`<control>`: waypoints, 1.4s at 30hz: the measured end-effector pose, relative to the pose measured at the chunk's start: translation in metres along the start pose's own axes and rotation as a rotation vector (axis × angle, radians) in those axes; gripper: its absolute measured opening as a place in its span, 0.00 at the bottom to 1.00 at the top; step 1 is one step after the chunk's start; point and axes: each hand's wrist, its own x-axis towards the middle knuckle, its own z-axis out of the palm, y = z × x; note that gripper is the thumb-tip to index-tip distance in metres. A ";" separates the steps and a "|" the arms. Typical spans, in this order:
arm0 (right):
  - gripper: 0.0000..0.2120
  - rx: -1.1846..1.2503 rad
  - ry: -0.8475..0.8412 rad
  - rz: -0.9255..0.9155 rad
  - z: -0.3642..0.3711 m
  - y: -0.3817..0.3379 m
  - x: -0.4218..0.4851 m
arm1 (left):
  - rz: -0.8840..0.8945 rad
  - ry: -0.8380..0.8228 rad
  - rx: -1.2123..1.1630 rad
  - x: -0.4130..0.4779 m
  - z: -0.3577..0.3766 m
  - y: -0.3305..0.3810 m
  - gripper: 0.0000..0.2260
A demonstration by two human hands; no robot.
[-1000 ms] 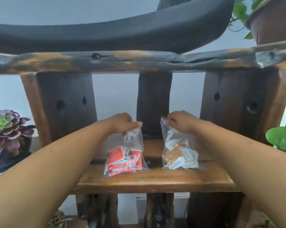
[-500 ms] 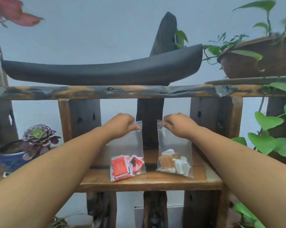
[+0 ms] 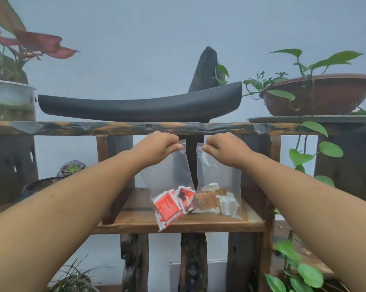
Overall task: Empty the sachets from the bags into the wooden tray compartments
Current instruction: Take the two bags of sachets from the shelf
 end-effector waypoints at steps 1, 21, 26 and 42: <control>0.20 -0.005 0.004 -0.004 -0.004 -0.003 -0.003 | 0.007 0.026 0.002 -0.004 -0.004 0.002 0.18; 0.20 -0.023 0.143 -0.070 -0.035 -0.036 -0.033 | -0.126 0.257 -0.041 -0.049 -0.026 0.029 0.17; 0.22 -0.037 0.129 -0.083 -0.043 -0.044 -0.034 | -0.097 0.185 -0.055 -0.052 -0.033 0.035 0.20; 0.25 0.160 0.153 -0.172 -0.004 -0.071 -0.028 | -0.230 0.051 0.154 -0.100 -0.058 0.036 0.27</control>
